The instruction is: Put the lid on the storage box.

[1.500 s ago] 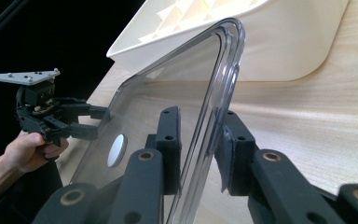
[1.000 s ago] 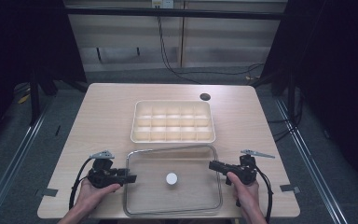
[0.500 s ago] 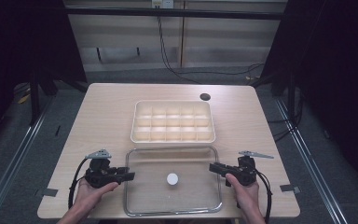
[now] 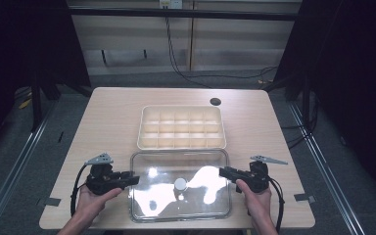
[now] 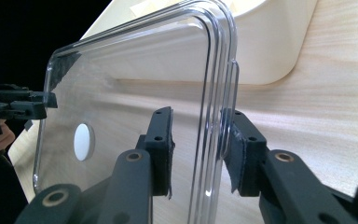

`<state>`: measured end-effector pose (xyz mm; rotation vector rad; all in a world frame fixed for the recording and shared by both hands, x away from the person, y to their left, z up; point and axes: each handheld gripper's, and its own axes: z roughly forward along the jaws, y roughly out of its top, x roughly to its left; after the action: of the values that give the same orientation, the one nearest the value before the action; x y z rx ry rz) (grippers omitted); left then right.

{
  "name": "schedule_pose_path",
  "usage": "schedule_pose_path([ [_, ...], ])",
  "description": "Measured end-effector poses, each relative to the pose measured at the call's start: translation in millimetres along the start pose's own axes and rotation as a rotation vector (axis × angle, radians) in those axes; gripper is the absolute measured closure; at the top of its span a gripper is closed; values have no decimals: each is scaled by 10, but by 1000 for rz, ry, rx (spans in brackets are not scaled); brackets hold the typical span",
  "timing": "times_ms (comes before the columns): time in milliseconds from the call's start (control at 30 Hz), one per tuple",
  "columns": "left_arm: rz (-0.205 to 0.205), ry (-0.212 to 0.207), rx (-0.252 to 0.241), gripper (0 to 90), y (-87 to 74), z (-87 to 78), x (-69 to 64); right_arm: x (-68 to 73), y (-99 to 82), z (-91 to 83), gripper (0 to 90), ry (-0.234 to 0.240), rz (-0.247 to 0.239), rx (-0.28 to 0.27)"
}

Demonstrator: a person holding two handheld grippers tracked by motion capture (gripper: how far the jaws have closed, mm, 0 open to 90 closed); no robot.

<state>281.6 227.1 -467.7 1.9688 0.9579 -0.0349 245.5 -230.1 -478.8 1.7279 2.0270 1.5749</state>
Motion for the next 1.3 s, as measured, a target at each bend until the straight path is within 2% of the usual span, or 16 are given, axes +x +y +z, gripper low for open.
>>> schedule_pose_path([
  [133,14,8,-9,625,15,-24,-4,36,17,-12,652,-4,-4,-9],
  [233,15,-3,-34,640,37,-59,-5,63,32,-23,651,-10,-6,-18],
  [367,25,-2,-54,669,91,-107,-23,124,69,-60,653,-26,-18,-54],
  [500,34,2,-72,692,145,-140,-43,140,103,-105,665,-16,-16,-69],
  [667,39,-2,-86,709,185,-173,-64,152,131,-127,666,-17,-20,-73],
  [767,32,-18,-100,713,210,-192,-71,156,152,-131,666,-9,-29,-79],
  [1000,41,-7,-112,726,269,-206,-85,178,215,-140,665,-12,-46,-89],
  [1300,37,-13,-136,733,322,-228,-30,190,278,-122,669,-2,-47,-103],
])
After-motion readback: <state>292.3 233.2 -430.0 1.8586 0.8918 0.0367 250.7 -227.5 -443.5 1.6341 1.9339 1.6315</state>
